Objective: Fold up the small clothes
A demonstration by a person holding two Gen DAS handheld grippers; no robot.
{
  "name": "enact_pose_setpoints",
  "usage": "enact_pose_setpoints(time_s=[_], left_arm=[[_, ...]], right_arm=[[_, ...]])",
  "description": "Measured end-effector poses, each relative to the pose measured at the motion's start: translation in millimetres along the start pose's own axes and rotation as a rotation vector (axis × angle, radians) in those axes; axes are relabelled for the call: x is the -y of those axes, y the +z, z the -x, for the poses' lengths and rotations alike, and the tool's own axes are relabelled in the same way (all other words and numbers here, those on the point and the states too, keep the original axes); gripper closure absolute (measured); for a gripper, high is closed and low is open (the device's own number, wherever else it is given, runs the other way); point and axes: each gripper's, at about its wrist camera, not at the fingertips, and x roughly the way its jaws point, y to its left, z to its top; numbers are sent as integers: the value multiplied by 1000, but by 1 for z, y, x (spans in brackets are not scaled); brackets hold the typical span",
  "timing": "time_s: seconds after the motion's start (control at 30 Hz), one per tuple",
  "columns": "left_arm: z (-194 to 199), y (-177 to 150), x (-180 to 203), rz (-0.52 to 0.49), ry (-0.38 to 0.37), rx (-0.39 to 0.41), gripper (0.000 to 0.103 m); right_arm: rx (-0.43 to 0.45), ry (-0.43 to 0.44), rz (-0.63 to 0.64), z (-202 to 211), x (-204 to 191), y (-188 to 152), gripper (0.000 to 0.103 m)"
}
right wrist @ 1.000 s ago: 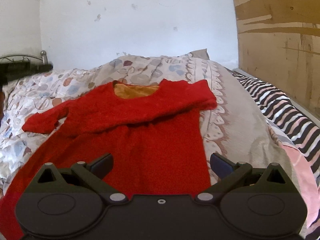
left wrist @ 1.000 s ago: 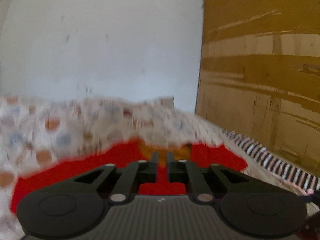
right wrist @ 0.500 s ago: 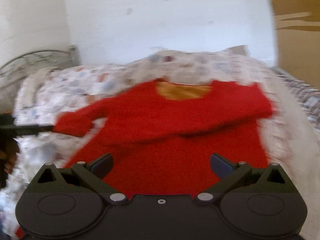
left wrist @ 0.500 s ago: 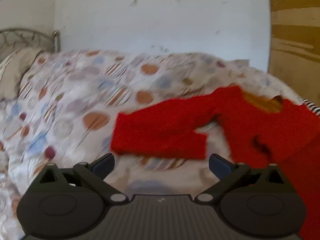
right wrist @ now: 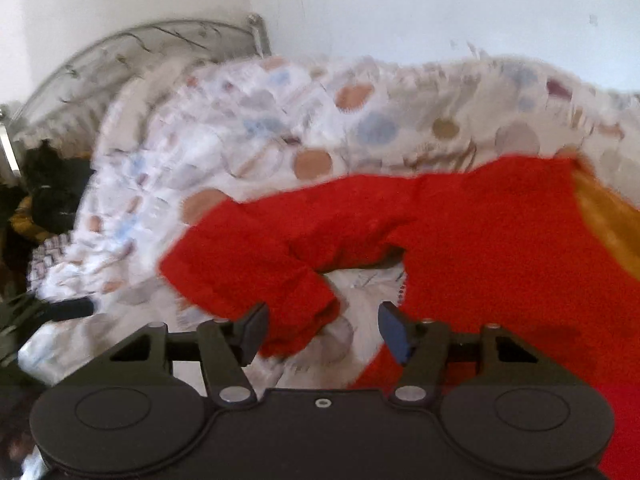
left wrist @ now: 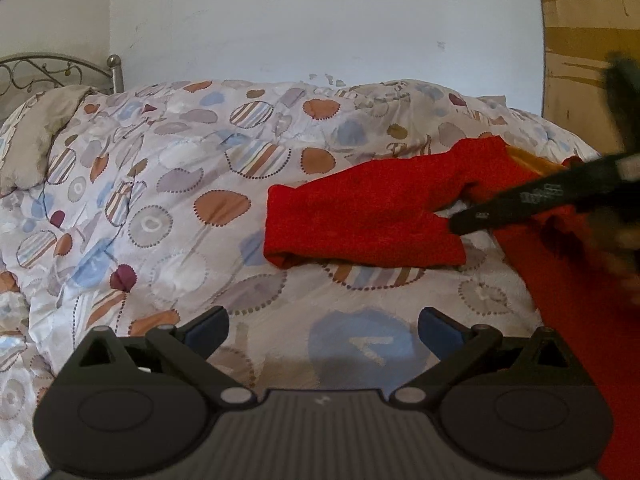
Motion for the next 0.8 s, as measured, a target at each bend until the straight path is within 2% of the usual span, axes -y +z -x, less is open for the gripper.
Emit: enact_pose_setpoints(time_s=[0.03,0.07,0.1,0.17,0.23,0.33,0.57,0.7,0.8], left_arm=[[0,0,-1,-2,0,2,0],[1,0,-3,-2,1,5,0],[1,1,-5,0,1,7,0],[3,2,-8,5,0,14,0],[4,3,-10,16,-3,21,0],[8,6,-11,48,-16,35,0],[13,17,4,38,-35,59,0],[14,25,19,21,-67,80,0],[11,30,32,10,-84,81,0]], right_arm=[[-12,11,-20,-8,1,2,45],[-20,13,-21,-13,1,3,59],[-24,9,-11,-17,-1,4,79],[-39,19,11,-18,-5,4,98],[-22,24,39,-11,-9,7,99],[57,66,41,20,-9,24,99],[225,110,-31,139,19,67,99],[258,63,-98,202,51,57,99],[239,-24,-117,226,74,30,99]])
